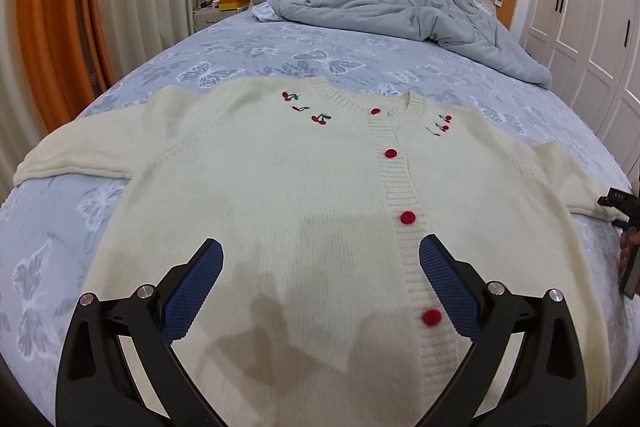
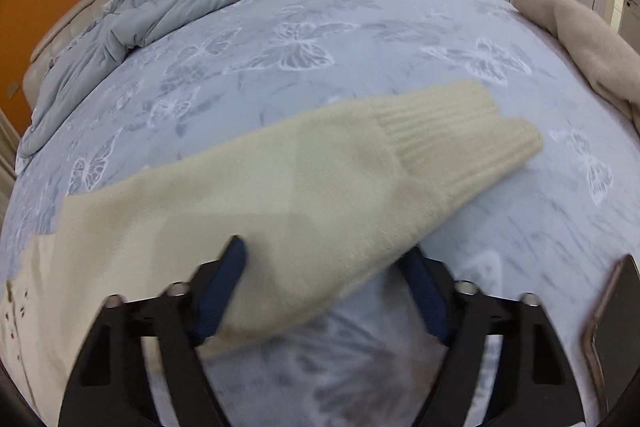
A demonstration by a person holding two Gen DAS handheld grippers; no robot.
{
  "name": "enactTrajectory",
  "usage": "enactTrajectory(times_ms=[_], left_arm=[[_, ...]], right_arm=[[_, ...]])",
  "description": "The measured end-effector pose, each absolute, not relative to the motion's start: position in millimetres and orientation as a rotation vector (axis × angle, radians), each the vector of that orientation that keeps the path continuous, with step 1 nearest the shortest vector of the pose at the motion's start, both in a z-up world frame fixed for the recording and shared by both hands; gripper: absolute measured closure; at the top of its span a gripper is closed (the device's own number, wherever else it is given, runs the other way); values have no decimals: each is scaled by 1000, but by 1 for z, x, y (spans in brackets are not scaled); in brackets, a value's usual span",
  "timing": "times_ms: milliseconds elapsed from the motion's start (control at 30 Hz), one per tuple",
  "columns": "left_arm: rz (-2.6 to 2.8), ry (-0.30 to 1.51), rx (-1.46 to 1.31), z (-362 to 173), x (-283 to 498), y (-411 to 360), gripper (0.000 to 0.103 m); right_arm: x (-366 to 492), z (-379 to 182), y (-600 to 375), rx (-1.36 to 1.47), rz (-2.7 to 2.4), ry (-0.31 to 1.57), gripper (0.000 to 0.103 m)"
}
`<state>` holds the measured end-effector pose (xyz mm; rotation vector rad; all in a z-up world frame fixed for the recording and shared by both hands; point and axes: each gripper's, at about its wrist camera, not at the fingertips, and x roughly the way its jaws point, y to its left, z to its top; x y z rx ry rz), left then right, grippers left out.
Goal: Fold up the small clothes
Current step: 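Grasp a cardigan sleeve with the right gripper and fold it across the body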
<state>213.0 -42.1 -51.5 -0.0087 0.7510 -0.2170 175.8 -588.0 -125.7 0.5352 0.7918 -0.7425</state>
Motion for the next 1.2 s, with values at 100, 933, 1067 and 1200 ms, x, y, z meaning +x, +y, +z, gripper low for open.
enactTrajectory(times_ms=[100, 933, 1067, 1200], left_arm=[[-222, 743, -9, -56, 218, -42, 7], [-97, 801, -249, -41, 273, 55, 6], [-150, 800, -243, -39, 273, 39, 6], [-218, 790, -315, -27, 286, 4, 6]], right_arm=[[180, -120, -587, 569, -710, 744, 86], [306, -38, -190, 67, 23, 767, 68], [238, -48, -246, 88, -150, 767, 56], [211, -74, -275, 73, -268, 806, 55]])
